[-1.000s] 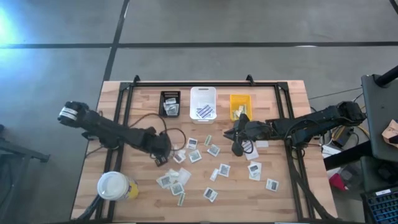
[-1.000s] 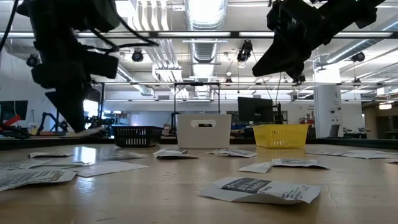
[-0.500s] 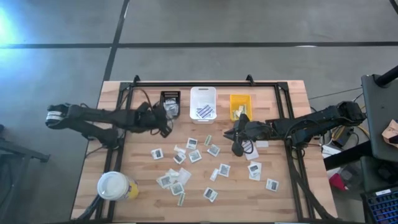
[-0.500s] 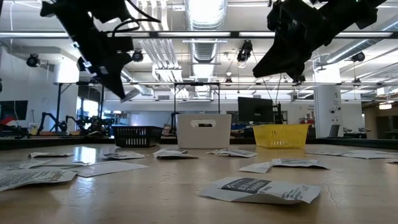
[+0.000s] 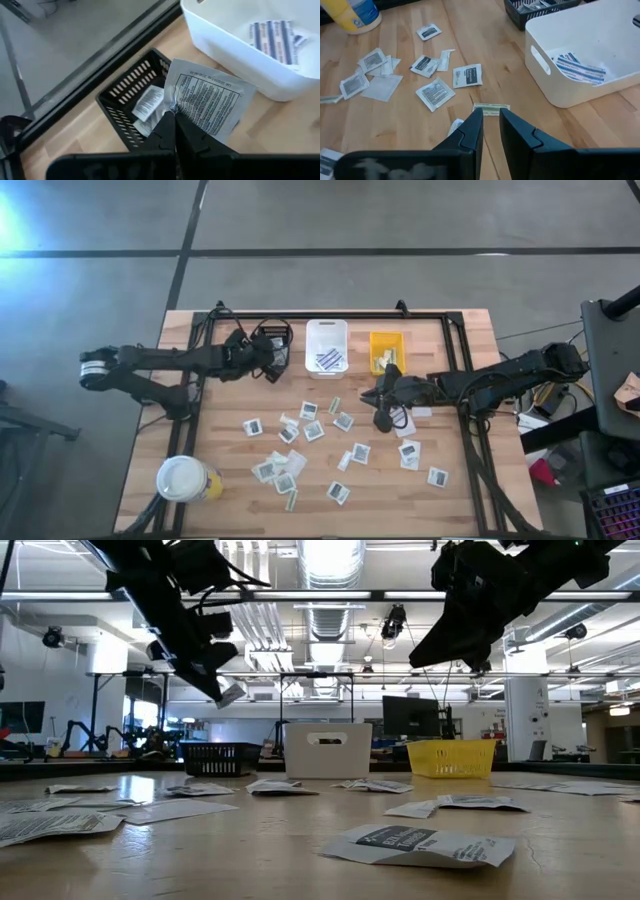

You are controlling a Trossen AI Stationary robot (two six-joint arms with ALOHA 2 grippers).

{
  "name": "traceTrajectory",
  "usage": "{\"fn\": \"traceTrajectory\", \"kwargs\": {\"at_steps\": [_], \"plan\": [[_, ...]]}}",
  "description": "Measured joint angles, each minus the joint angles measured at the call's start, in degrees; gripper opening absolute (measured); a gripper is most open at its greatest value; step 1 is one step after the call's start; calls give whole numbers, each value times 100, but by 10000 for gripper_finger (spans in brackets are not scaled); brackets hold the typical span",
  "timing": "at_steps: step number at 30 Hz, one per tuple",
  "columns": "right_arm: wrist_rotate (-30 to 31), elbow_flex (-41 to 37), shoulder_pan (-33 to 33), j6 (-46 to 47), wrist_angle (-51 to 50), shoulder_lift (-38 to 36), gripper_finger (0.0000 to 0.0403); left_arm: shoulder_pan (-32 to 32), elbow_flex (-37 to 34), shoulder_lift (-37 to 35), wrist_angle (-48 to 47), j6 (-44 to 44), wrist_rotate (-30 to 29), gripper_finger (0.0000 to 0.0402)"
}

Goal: Pick & Place First Aid Supplies
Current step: Put the towelette pack into the black basket

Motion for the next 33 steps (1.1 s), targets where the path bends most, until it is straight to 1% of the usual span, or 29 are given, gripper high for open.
{"fn": "traceTrajectory", "kwargs": {"at_steps": [2, 4, 11, 14, 20, 28, 33], "plan": [[21, 0, 0, -145, 4, 0, 59, 80, 0, 15, 34, 95, -108, 0], [182, 0, 0, -271, 5, 0, 59, 156, 0, 43, 159, 226, -227, 0], [1309, 0, -2, -608, 59, 0, 59, 512, 0, 232, 674, 882, -332, 0], [1602, 0, -2, -743, 60, 0, 59, 675, 0, 345, 792, 1010, -323, 0], [1620, 0, -2, -772, 59, 0, 59, 896, 0, 747, 795, 999, -85, 0], [1620, 0, -2, -781, 59, 2, 59, 1014, 16, 1581, 843, 972, -58, 0], [1618, 0, -2, -916, 56, 2, 59, 1084, 20, 1731, 853, 924, -61, 0]]}}
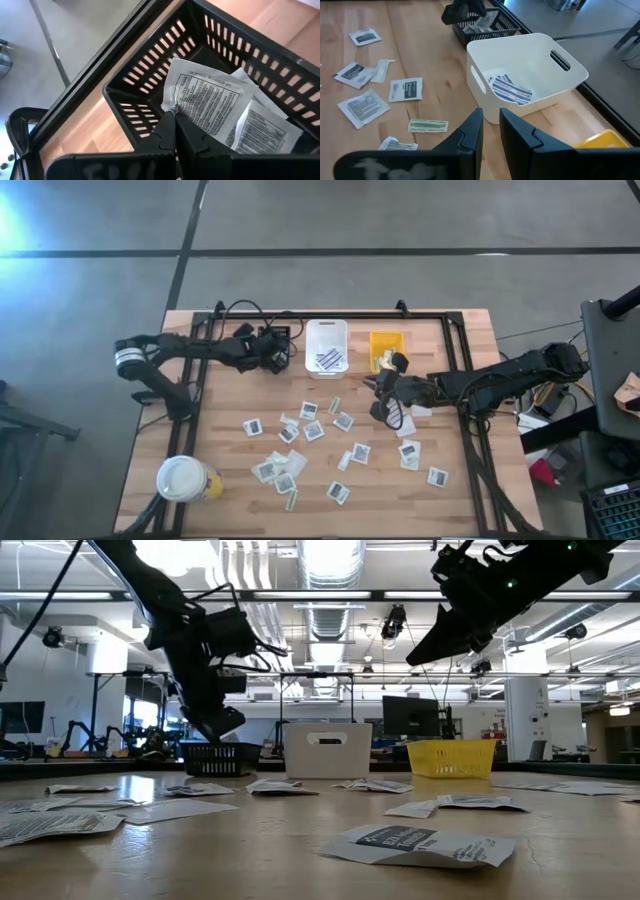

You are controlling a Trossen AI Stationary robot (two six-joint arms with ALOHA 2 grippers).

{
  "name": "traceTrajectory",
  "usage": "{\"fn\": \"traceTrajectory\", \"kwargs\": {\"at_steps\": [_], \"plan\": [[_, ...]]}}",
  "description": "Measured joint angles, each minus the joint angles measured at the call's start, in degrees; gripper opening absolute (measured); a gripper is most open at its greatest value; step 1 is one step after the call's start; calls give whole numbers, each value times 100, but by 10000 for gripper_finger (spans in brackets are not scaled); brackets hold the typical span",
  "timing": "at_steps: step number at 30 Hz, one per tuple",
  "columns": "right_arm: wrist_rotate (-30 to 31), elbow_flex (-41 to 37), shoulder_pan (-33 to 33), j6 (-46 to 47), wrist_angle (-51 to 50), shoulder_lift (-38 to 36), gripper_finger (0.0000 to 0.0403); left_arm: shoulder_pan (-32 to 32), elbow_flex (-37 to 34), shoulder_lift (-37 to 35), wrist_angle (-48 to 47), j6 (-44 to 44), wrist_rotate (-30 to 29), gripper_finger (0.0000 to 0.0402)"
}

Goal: Pick & Place First Aid Supplies
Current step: Put the towelette pack into the black basket, then put the blue bandage into the white bin

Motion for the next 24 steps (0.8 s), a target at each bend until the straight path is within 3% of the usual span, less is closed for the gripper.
{"fn": "traceTrajectory", "kwargs": {"at_steps": [13, 24], "plan": [[0, 0, 0, 19, -36, 4, 59, 7, 9, -233, 28, 140, -9, 5], [0, 0, 0, 20, -31, 4, 114, 18, 161, -360, 30, 167, -9, 103]]}}
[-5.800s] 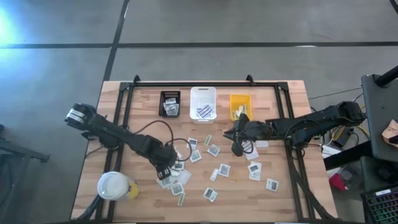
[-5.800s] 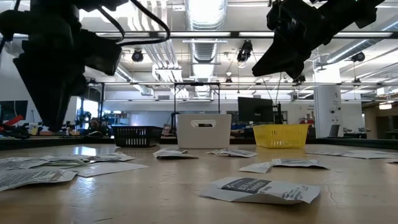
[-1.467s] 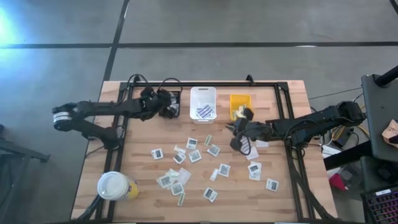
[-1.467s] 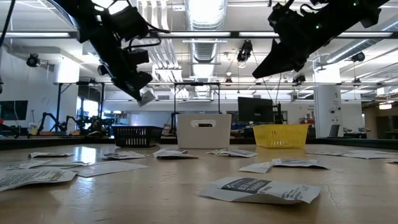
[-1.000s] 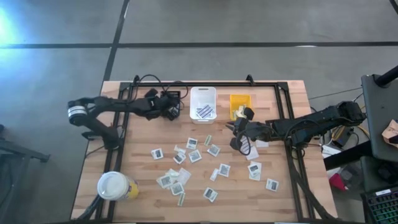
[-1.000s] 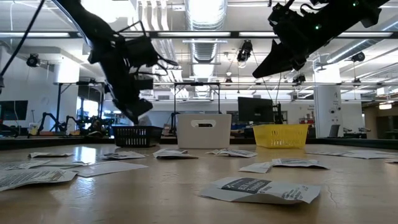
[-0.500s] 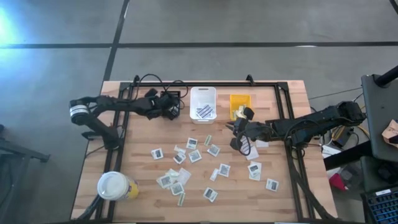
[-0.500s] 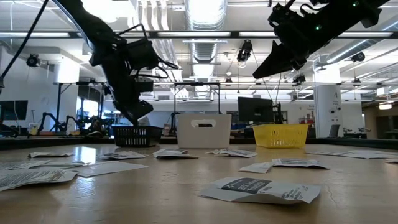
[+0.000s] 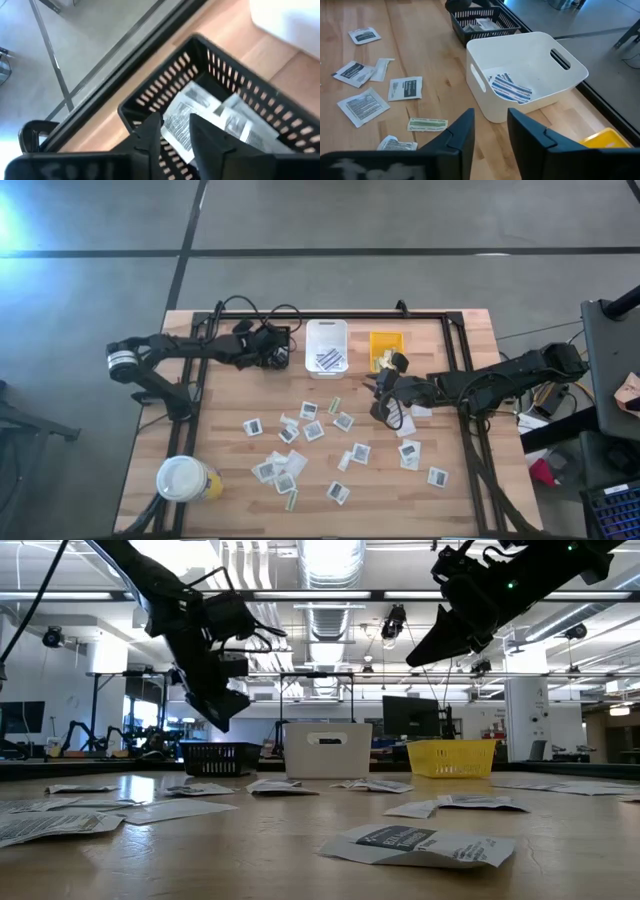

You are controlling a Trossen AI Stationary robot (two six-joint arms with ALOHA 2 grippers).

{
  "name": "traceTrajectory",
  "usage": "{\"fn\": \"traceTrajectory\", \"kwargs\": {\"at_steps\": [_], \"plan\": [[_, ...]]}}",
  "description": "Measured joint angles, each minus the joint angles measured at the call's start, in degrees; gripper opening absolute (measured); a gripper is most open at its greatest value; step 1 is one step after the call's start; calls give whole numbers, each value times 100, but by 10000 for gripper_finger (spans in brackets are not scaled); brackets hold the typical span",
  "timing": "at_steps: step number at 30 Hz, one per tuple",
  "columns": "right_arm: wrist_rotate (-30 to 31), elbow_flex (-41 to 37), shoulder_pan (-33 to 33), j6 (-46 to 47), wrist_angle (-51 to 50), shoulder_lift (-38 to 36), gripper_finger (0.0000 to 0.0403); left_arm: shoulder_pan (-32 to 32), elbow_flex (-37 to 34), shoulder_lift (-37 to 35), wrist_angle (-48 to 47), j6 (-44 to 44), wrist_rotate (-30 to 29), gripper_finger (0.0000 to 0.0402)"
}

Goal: Pick & Place First Aid Supplies
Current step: Put the blue bandage into the white bin

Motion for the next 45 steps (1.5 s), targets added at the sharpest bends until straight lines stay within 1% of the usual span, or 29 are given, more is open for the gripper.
{"fn": "traceTrajectory", "kwargs": {"at_steps": [3, 6, 10, 12, 15, 19, 27, 34, 38, 41, 45], "plan": [[-4, 85, 0, -2, -100, 0, 127, 0, 209, 0, -79, 198, 0, 122], [-20, 335, 3, -9, -476, -2, 137, 0, 504, 0, -369, 394, 0, 131], [-106, 778, 21, 0, -1283, -2, 143, -20, 904, -7, -920, 502, 5, 132], [-273, 969, 24, 0, -1671, -2, 143, -47, 1039, -7, -1199, 506, 35, 131], [-610, 1205, 24, 39, -2146, -2, 144, -132, 1103, -37, -1502, 433, 144, 129], [-767, 1348, 113, 179, -2549, -4, 141, -363, 1100, -97, -1741, 316, 329, 128], [-783, 1410, 761, 235, -2603, -4, 123, -1202, 1097, -360, -1926, 107, 533, 126], [-778, 1434, 1338, 844, -2783, -4, 110, -2132, 1096, -606, -2109, -298, 536, 126], [-776, 1594, 1572, 1041, -2898, -4, 105, -2695, 1096, -629, -2301, -552, 537, 126], [-776, 1755, 1639, 1075, -3304, -4, 101, -3098, 1089, -629, -2414, -904, 540, 126], [-789, 1986, 1639, 1488, -4076, -4, 98, -3609, 1089, -629, -2479, -1312, 542, 126]]}}
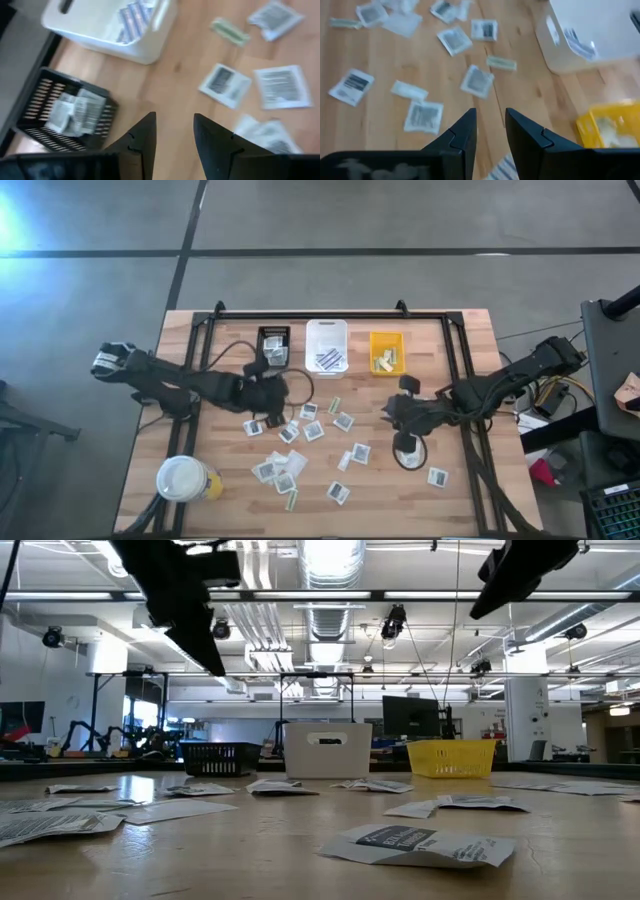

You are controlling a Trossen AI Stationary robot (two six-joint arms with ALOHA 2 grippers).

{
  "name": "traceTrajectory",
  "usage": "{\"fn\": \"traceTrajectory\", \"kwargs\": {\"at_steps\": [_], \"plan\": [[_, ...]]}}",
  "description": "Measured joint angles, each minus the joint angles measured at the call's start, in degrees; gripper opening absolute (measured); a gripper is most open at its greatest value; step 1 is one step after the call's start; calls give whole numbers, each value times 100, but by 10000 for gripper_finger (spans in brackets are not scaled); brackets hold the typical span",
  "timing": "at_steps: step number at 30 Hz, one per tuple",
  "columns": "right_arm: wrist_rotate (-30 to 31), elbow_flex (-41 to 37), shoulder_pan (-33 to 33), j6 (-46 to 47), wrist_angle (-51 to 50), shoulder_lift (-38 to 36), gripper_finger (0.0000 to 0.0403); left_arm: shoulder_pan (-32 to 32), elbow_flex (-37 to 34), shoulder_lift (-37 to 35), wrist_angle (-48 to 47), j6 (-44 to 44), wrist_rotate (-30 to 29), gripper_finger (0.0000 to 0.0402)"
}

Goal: Pick & Place First Aid Supplies
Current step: Put the blue bandage into the white bin

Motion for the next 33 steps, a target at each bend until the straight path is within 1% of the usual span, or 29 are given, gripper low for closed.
{"fn": "traceTrajectory", "kwargs": {"at_steps": [4, 8, 11, 14, 17, 20, 24, 30, 33], "plan": [[-304, 157, 28, 469, -499, 0, 98, -409, 0, 1, -71, -415, 1, 126], [-709, 281, 160, 784, -599, 165, 95, -662, -7, 2, -168, -817, 0, 126], [-770, 518, 329, 940, -908, 509, 95, -770, -40, 2, -166, -996, 0, 126], [-782, 831, 468, 1023, -1535, 968, 95, -804, -85, 2, -168, -1088, 20, 126], [-782, 1092, 556, 1029, -2051, 1422, 95, -801, -92, 2, -168, -1193, 188, 126], [-825, 1208, 630, 1007, -2230, 1780, 95, -821, -93, 2, -170, -1329, 316, 126], [-1071, 1153, 655, 952, -2235, 2073, 95, -905, -96, 2, -179, -1442, 445, 126], [-1079, 835, 662, 952, -2227, 2221, 95, -1129, -96, 2, -240, -1517, 715, 126], [-1034, 609, 662, 952, -2075, 2190, 95, -1332, -98, 2, -313, -1306, 731, 126]]}}
